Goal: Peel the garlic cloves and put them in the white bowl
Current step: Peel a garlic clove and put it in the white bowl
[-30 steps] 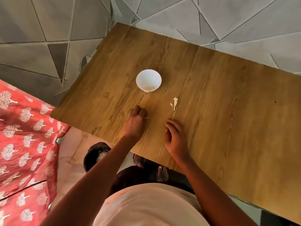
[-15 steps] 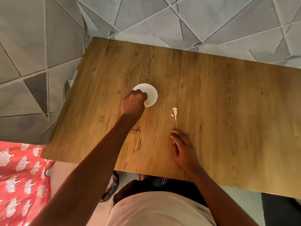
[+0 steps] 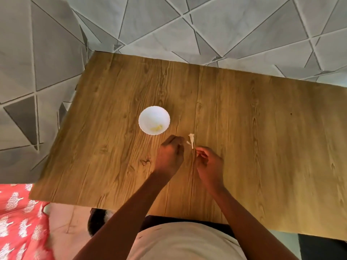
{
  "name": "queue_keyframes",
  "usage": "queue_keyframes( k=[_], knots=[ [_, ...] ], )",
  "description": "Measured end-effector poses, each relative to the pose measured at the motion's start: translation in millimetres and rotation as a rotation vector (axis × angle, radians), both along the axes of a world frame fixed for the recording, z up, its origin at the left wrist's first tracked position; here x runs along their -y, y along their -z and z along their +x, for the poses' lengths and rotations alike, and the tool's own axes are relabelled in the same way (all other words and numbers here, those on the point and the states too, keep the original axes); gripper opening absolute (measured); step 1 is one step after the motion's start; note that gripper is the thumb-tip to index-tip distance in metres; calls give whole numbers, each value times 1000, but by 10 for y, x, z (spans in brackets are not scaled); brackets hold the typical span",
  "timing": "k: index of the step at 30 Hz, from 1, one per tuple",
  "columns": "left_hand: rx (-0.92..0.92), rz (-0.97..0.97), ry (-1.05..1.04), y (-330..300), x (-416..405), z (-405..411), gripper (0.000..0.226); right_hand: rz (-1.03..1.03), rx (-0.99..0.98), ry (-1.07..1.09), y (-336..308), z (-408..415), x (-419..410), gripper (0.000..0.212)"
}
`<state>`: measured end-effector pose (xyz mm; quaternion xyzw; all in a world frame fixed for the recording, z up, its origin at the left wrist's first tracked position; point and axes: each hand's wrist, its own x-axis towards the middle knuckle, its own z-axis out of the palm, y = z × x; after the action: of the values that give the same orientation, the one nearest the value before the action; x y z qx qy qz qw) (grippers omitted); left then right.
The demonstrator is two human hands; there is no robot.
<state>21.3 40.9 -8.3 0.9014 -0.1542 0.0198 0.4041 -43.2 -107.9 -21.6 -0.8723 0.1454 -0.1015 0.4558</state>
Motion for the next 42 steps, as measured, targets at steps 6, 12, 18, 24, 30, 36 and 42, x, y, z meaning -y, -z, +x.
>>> queue_keyframes(
  k=[6, 12, 18, 24, 30, 36, 42],
  knots=[
    [-194, 36, -148, 93, 424, 207, 25, 77, -116, -97, -109, 376, 176, 36],
    [-210, 7, -207, 142, 477, 230, 22, 201, -148, -75, -97, 575, 299, 40],
    [-264, -100, -244, 118, 501, 190, 24, 228, -175, -115, -31, 706, 432, 22],
    [-340, -224, -290, 46, 506, 184, 21, 309, -196, -78, -9, 746, 425, 22],
    [-400, -315, -309, 37, 461, 208, 24, 484, -219, 11, -63, 798, 405, 18],
    [-435, -358, -291, -20, 458, 202, 25, 561, -225, 48, -52, 776, 416, 18],
    [-495, -402, -338, -23, 454, 231, 20, 576, -257, 26, -89, 762, 452, 19]
  ],
)
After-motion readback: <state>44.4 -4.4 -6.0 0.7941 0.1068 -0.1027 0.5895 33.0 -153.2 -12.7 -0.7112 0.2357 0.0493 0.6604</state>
